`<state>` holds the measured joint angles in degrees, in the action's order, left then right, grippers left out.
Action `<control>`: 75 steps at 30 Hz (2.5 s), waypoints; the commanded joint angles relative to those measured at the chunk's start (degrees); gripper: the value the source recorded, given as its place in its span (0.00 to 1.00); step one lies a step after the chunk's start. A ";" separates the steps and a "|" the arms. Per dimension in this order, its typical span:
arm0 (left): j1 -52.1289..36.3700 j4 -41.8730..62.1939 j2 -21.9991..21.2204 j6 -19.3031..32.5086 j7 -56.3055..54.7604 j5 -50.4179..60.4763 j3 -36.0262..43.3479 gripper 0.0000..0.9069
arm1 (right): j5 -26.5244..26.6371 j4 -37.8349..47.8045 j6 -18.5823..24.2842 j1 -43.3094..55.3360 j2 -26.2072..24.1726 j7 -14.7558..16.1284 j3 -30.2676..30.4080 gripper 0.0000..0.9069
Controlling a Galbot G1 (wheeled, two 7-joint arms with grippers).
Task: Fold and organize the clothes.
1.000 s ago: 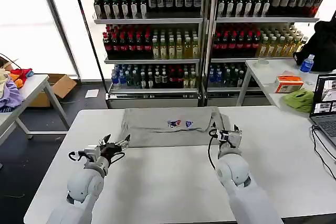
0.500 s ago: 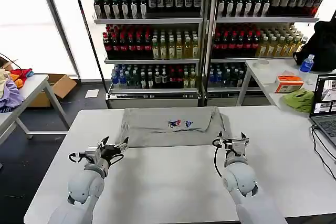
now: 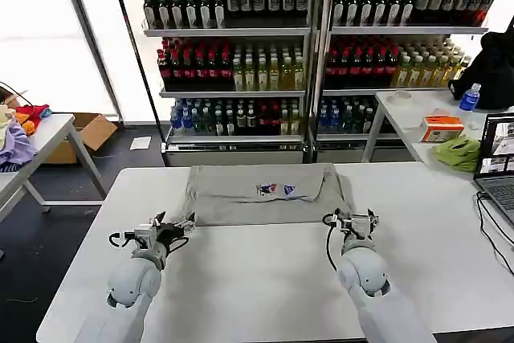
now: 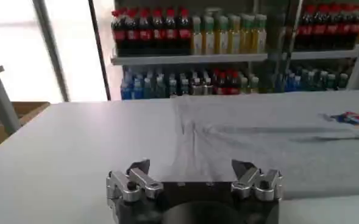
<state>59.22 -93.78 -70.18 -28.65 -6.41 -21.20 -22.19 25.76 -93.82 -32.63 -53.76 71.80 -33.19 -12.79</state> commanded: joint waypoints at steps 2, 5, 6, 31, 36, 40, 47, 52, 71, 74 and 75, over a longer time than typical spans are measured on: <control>-0.22 1.46 0.05 -0.14 0.22 -0.13 0.68 0.14 | 0.83 1.82 0.38 0.01 0.23 -0.32 0.08 0.23; 0.44 1.36 0.11 -0.24 0.22 0.08 1.01 0.03 | 1.69 2.64 0.36 -0.44 0.64 -0.22 0.19 0.16; 0.53 1.48 0.10 -0.36 0.23 0.12 1.08 0.01 | 1.65 3.12 0.54 -0.61 0.85 -0.15 0.17 0.06; 11.21 -14.85 2.03 0.79 -0.29 0.91 -1.29 0.01 | 0.89 -17.58 0.58 -12.25 -2.10 -0.14 -1.46 0.00; 19.51 -24.43 3.44 1.11 -0.77 0.78 -2.85 0.01 | -1.17 -26.75 1.42 -17.99 -2.68 -2.34 -1.17 0.00; 27.08 -31.07 3.42 1.82 -1.15 0.83 -3.57 0.00 | -3.21 -31.07 2.49 -23.97 -2.94 -4.07 -0.96 0.00; 38.38 -37.47 4.90 2.14 -2.47 0.52 -6.51 0.01 | -5.41 -36.36 4.94 -37.78 -6.22 -4.19 -3.78 0.00; 45.48 -41.25 5.04 2.50 -2.57 0.44 -7.28 0.01 | -5.33 -39.52 5.01 -41.38 -8.18 -3.98 -6.84 0.00; 52.47 -44.43 1.74 3.13 -3.88 4.07 -5.96 1.00 | -10.65 -39.68 9.90 -51.37 -8.90 -2.11 -8.45 1.00; 52.30 -46.32 1.53 3.06 -3.98 3.55 -6.32 1.00 | -10.65 -39.83 10.61 -51.93 -8.65 -3.17 -9.14 1.00; 52.03 -46.67 1.27 3.06 -3.94 3.22 -6.33 1.00 | -10.67 -40.26 11.20 -52.22 -8.12 -3.96 -9.38 1.00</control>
<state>107.69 -135.35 -68.10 -25.55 -9.99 -17.74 -28.25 16.29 -132.61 -23.81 -101.52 63.51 -35.60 -21.11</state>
